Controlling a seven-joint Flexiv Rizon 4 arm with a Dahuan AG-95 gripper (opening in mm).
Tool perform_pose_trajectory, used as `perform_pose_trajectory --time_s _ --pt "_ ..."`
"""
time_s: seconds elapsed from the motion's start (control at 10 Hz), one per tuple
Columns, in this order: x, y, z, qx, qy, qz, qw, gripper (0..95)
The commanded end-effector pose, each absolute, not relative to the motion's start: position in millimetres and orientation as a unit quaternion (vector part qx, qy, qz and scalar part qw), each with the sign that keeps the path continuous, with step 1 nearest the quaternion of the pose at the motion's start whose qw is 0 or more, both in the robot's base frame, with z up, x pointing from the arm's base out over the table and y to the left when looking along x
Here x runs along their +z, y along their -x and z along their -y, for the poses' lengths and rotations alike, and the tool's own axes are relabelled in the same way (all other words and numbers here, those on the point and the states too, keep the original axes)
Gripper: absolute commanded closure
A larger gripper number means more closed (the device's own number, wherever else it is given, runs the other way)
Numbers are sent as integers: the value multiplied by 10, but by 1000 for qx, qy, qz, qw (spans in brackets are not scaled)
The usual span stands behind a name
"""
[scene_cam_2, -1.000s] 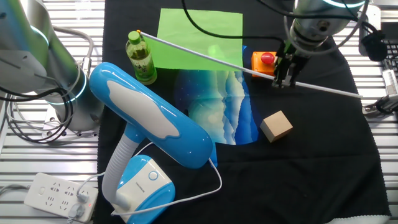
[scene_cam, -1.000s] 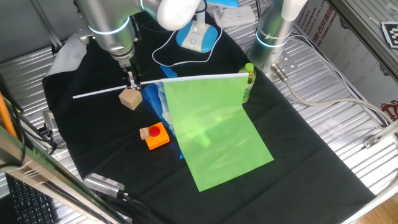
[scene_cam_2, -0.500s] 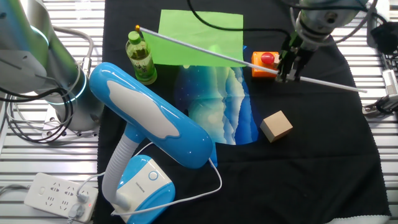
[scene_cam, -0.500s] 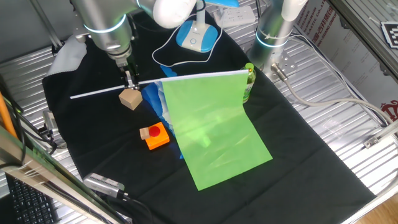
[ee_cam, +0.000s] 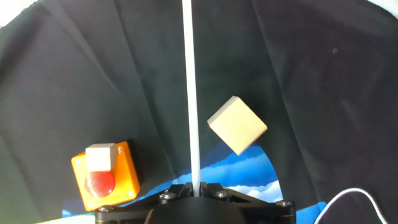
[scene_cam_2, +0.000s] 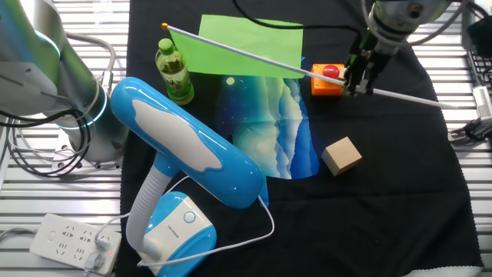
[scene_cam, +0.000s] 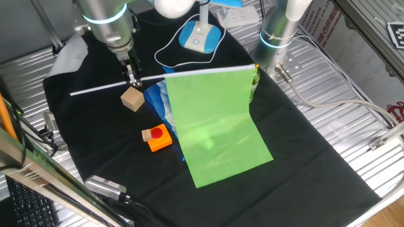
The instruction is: Wave the flag
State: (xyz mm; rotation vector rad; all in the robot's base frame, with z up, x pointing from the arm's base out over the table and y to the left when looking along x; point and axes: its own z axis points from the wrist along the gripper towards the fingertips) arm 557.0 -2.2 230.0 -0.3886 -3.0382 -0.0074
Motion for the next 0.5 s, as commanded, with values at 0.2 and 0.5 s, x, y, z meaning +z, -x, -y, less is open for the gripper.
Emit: perform_pose_trajectory --time_s 0.2,0.5 --pt "2394 -5592 75 -2 122 992 41 950" --pt "2460 -5572 111 3 116 993 34 950"
